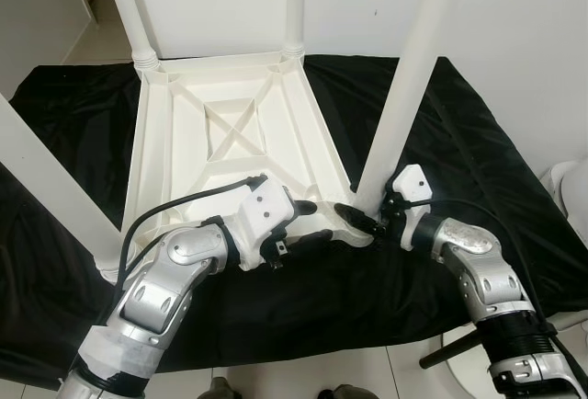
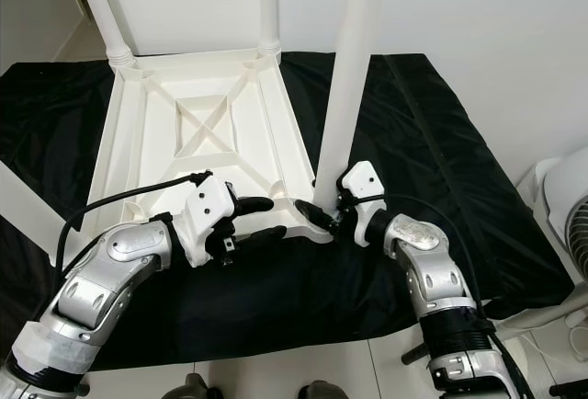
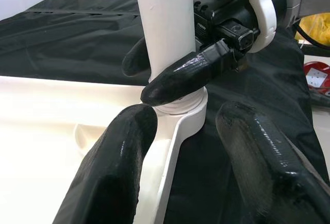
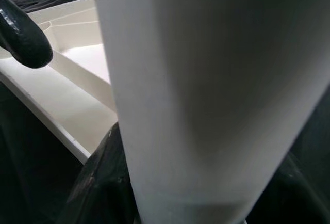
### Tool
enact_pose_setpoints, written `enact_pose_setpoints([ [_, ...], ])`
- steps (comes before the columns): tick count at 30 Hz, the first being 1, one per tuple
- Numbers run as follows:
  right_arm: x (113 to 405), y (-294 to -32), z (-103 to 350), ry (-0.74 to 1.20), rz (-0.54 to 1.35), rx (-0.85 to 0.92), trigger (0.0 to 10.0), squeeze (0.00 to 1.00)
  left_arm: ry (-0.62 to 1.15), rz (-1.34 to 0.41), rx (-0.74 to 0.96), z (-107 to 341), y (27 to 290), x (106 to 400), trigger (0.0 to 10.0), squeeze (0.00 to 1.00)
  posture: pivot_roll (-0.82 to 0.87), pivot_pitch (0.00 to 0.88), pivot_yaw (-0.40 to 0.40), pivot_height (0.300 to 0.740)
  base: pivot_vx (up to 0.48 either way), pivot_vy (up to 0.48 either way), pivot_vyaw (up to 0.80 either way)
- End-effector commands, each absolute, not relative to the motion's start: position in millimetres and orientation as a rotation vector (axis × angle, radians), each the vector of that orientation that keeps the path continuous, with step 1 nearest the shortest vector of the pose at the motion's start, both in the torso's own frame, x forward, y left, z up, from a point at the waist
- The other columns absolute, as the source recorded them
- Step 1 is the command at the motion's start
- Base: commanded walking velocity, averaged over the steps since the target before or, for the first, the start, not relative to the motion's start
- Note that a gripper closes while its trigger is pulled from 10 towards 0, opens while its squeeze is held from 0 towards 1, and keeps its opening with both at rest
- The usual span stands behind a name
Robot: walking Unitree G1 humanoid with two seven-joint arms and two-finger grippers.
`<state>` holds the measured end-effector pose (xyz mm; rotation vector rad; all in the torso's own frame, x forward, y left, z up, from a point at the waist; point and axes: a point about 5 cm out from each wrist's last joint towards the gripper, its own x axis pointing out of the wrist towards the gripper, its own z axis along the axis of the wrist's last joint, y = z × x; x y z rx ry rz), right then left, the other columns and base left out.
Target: Building children table
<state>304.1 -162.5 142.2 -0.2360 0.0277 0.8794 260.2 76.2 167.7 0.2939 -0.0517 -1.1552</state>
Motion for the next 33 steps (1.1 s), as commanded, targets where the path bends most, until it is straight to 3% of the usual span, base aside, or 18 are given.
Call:
enact_pose_setpoints([
  [1, 303, -165, 135, 0.062, 0.892, -0.246, 0.0, 0.00, -0.053, -1.112, 0.290, 167, 77, 261, 10.0, 0.00, -0.08, 0.042, 0.012, 0.740, 0.000, 0.000, 0.00],
  [4, 302, -165, 133, 0.065, 0.895, -0.241, 0.0, 0.00, -0.053, -1.111, 0.288, 167, 77, 261, 10.0, 0.00, -0.09, 0.044, 0.011, 0.740, 0.000, 0.000, 0.00],
  [5, 302, -166, 132, 0.068, 0.885, -0.235, 4.7, 0.00, -0.054, -1.111, 0.287, 167, 76, 261, 10.0, 0.00, -0.09, 0.044, 0.011, 0.740, 0.000, 0.000, 0.00],
  [6, 302, -166, 132, 0.068, 0.885, -0.235, 4.7, 0.00, -0.054, -1.111, 0.287, 167, 76, 261, 10.0, 0.00, -0.09, 0.044, 0.011, 0.740, 0.000, 0.000, 0.00],
  [7, 301, -165, 132, 0.063, 0.879, -0.220, 10.0, 0.00, -0.054, -1.112, 0.284, 167, 76, 261, 10.0, 0.00, -0.09, 0.046, 0.009, 0.740, 0.000, 0.000, 0.00],
  [11, 301, -163, 132, 0.063, 0.844, -0.201, 10.0, 0.00, -0.055, -1.114, 0.283, 167, 75, 261, 10.0, 0.00, -0.10, 0.047, 0.008, 0.740, 0.000, 0.000, 0.00],
  [16, 301, -154, 129, 0.037, 0.631, -0.125, 10.0, 0.00, -0.060, -1.120, 0.279, 167, 73, 261, 10.0, 0.00, -0.10, 0.049, 0.005, 0.740, 0.000, 0.000, 0.00],
  [33, 266, -125, 126, -0.008, 0.182, -0.045, 10.0, 0.00, -0.045, -1.129, 0.278, 166, 76, 261, 10.0, 0.00, -0.11, 0.064, 0.026, 0.740, 0.000, 0.000, 0.00],
])
